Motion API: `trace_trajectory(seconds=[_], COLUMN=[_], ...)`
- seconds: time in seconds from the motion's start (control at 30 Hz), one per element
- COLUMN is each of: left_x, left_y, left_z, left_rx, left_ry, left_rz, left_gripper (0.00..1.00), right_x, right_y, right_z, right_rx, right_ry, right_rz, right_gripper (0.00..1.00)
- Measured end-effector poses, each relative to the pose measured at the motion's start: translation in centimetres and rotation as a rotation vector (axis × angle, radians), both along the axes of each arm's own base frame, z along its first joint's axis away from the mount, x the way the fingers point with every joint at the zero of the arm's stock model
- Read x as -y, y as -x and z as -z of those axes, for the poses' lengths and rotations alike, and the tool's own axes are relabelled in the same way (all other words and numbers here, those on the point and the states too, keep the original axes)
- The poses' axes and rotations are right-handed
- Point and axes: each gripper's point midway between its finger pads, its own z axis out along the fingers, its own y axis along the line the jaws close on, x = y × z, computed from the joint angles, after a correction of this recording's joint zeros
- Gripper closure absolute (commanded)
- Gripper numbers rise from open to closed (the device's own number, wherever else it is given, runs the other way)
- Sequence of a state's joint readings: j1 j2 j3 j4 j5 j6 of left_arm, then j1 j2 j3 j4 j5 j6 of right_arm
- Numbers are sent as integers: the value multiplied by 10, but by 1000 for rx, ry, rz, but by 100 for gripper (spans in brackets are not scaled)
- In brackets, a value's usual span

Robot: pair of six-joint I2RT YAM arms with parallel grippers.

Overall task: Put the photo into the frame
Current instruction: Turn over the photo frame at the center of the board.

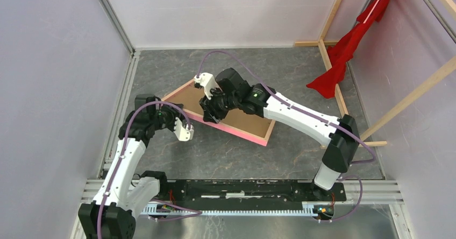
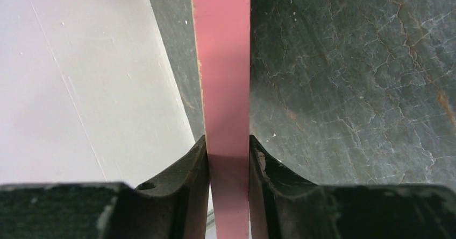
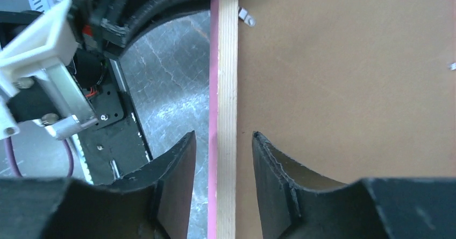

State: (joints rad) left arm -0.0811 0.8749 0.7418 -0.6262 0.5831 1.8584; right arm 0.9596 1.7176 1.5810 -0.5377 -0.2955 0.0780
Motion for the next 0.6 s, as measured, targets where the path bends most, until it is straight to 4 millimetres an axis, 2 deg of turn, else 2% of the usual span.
trace_trajectory(seconds=[0.07,0.17,0.3,0.37,0.4,0.6], left_x=[0,1,3,5,7,9], left_y=[-1,-3,-9,-9,-10,-11], left_z=[2,-2,-11,-14,-16,-20], left_rx=[-13,-27,-40,-47,-52,-64], left_ry=[4,18,41,51,59,73], left_rz=[-7,-14,-28,-27,-22,-22], left_gripper=[98,98,98,98,98,98], right_x=[0,10,39,56,76,83], right_y=[-4,-9,-7,-1,11,18], right_z=[-10,-24,-36,-33,-22,-1], right_rx=[41,128,261,306,352,476], right_ry=[-14,-5,26,51,102,236], right_rz=[-4,-6,-17,-23,-43,-67], right_gripper=[41,33,24,23,23,23])
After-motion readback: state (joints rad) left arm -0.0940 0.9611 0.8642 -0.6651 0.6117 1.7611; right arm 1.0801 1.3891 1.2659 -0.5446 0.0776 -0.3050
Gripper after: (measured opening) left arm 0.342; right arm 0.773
